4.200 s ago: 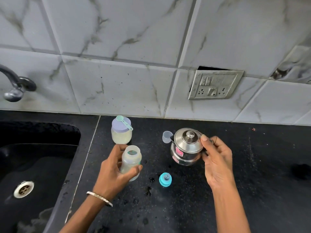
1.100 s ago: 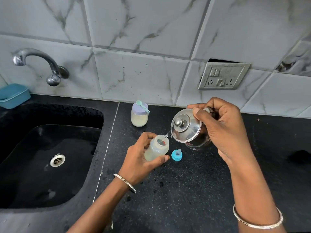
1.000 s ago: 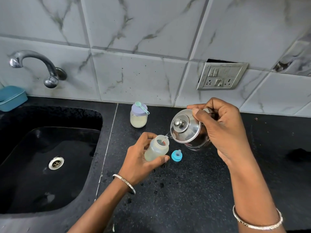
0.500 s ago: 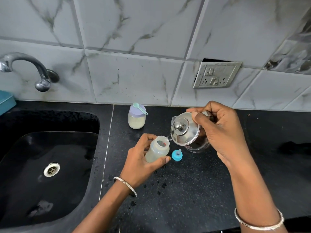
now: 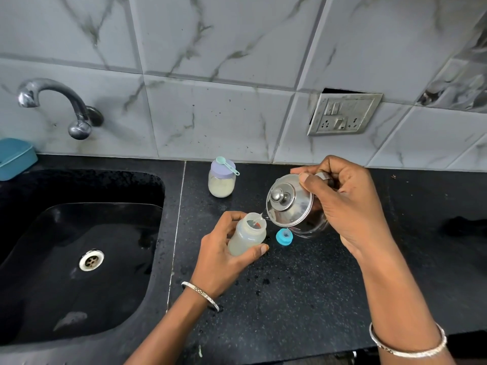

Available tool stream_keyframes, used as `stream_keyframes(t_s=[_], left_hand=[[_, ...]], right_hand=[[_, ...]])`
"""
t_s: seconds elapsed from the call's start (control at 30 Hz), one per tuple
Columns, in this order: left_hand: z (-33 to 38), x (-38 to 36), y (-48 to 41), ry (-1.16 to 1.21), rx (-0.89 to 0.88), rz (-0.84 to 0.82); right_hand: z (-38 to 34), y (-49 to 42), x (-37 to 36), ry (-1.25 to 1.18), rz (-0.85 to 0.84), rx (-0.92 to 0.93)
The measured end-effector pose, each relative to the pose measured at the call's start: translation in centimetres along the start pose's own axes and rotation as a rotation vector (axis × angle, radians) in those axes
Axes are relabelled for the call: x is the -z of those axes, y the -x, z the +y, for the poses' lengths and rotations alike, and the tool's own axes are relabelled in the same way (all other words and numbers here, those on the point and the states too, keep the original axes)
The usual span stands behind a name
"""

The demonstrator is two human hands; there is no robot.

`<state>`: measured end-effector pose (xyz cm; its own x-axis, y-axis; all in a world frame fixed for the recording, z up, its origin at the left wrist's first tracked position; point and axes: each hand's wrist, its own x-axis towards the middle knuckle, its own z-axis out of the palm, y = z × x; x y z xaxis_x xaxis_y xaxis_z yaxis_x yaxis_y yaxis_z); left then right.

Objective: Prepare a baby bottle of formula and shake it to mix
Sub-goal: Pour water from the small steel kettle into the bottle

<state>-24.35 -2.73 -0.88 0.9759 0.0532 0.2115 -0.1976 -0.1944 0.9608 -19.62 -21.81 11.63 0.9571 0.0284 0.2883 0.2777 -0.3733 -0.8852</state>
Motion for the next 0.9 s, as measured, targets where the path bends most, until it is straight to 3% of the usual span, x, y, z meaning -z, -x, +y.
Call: stream_keyframes(t_s=[0.9], left_hand=[[0.4, -3.1, -3.5, 0.005, 0.034, 0.008]], right_hand=[[1.1, -3.3, 2.3, -0.038, 0.008, 0.012]])
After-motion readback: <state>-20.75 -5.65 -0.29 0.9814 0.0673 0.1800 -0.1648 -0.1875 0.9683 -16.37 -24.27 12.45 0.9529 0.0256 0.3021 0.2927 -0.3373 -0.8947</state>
